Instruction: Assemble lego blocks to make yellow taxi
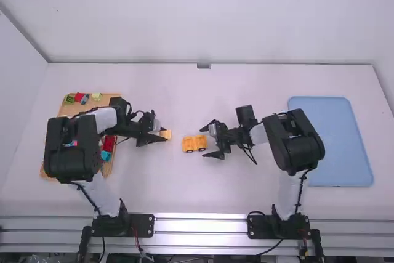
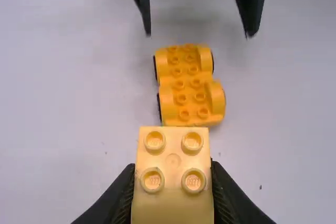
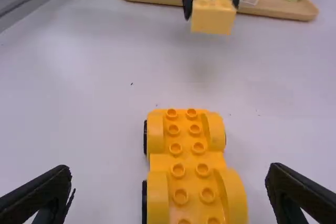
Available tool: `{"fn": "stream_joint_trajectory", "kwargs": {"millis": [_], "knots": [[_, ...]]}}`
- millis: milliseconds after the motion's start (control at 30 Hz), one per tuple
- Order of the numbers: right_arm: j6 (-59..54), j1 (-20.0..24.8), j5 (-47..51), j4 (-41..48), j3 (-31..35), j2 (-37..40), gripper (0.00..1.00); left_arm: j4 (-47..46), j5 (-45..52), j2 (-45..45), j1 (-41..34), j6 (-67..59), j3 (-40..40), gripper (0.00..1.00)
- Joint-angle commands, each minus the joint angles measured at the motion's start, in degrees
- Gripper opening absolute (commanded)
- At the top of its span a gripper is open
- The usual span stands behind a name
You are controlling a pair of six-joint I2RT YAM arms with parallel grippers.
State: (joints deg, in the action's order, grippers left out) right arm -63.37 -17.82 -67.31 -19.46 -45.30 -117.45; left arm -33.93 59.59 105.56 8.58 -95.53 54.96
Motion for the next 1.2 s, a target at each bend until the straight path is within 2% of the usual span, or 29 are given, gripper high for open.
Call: {"fn": "stream_joint_trajectory", "kwargs": {"millis": [0,200,333,433,667,867,1100,1167], "knots": [[2.08,-1.16,0.90,-1.77,0.33,-1.77,0.99,-0.57,3.65,-1.33,-1.33,-0.26,-0.87,0.04],[2.12,-3.87,6.10,-4.55,0.31,-3.02,0.98,8.37,3.54,-1.40,-5.99,5.95,-4.20,0.06],[7.69,-4.00,11.26,-6.38,-0.11,-3.02,0.99,17.14,-2.12,-1.44,-9.68,17.92,-5.73,0.04],[10.43,-3.98,11.37,-7.17,-0.70,-3.02,0.99,20.48,-5.66,-1.44,-12.70,21.51,-6.38,0.02],[7.21,-3.98,10.34,-5.57,-0.81,-3.48,0.99,22.93,-6.47,-1.44,-15.69,25.46,-6.49,0.02],[10.14,-3.93,9.35,-10.73,-1.53,-7.54,0.99,23.08,-6.75,-1.44,-15.87,27.21,-6.71,0.02],[9.97,-3.87,6.45,-7.69,-4.92,-9.64,1.00,24.44,-8.87,-1.86,-15.87,32.24,-6.71,0.02],[7.93,-3.87,6.49,-6.34,-5.44,-9.64,0.93,24.52,-10.99,-2.05,-15.89,33.77,-6.71,0.02]]}}
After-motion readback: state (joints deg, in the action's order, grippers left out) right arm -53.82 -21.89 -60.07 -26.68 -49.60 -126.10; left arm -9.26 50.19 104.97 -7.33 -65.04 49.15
